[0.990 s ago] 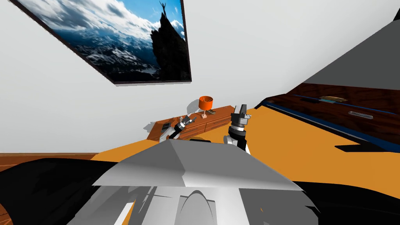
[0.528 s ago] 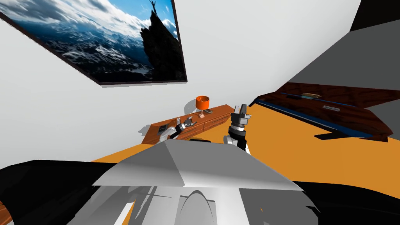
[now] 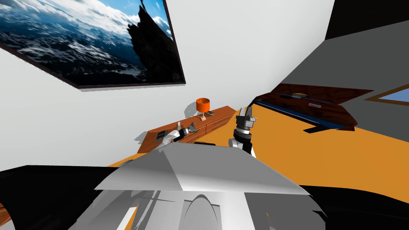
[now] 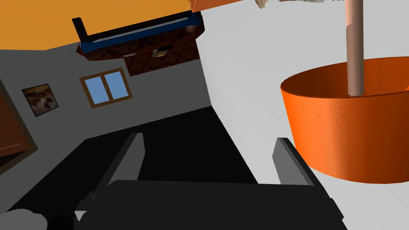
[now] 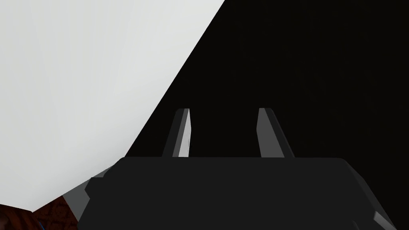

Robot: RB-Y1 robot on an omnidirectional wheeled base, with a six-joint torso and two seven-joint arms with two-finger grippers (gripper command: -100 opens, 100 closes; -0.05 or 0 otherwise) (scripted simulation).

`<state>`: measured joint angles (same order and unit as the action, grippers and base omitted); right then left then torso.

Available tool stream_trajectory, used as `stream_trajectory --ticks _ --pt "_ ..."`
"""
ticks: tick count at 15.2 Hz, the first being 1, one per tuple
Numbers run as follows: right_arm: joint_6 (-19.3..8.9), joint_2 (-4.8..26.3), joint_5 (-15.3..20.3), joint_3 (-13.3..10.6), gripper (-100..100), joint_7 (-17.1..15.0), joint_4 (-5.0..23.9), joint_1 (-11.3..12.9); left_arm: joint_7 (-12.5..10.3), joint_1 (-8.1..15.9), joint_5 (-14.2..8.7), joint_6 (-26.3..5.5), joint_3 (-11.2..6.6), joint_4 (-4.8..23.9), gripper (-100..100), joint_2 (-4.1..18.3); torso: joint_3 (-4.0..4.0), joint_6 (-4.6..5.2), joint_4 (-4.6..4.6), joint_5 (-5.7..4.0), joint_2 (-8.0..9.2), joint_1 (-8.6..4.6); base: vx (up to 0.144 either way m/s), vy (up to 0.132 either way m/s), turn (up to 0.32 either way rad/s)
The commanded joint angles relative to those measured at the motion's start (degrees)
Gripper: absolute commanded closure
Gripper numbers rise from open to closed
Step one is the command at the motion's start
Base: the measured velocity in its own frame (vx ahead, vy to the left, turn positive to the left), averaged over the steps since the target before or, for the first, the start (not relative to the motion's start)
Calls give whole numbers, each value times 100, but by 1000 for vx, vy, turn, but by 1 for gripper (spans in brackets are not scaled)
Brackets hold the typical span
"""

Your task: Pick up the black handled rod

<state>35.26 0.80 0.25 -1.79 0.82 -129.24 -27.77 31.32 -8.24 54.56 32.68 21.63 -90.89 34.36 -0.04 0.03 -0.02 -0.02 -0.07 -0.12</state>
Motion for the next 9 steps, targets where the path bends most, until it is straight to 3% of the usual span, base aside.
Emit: stream_trajectory --ticks 1,2,4,5,7,8,9 --pt "0 0 0 0 0 0 0 0 24 24 210 -38 67 103 -100 93 0 0 0 0 0 0 9 -27 -96" --pt "0 0 0 0 0 0 0 -1 182 124 391 -46 215 350 -100 291 1 -3 0 0 1 2 13 -42 -200" --pt "0 0 0 0 0 0 0 0 182 124 590 -46 215 450 -100 291 -1 -1 0 -1 -2 -2 21 -37 -147" --pt "0 0 0 1 0 0 0 -1 338 218 747 -57 358 660 -100 485 -1 -4 0 0 -2 1 31 -48 -229" --pt "0 0 0 0 0 0 0 0 338 218 966 -57 358 804 -100 485 -4 -1 -1 -2 -7 -5 30 -45 -147" --pt "0 0 0 1 0 0 0 -1 491 306 1122 -72 497 986 -100 673 -3 -4 -1 -1 -5 -3 30 -54 -210" --pt "0 0 0 0 0 0 0 0 491 306 1234 -72 497 1101 -100 673 -3 0 -1 -1 -5 -6 32 -53 -217"
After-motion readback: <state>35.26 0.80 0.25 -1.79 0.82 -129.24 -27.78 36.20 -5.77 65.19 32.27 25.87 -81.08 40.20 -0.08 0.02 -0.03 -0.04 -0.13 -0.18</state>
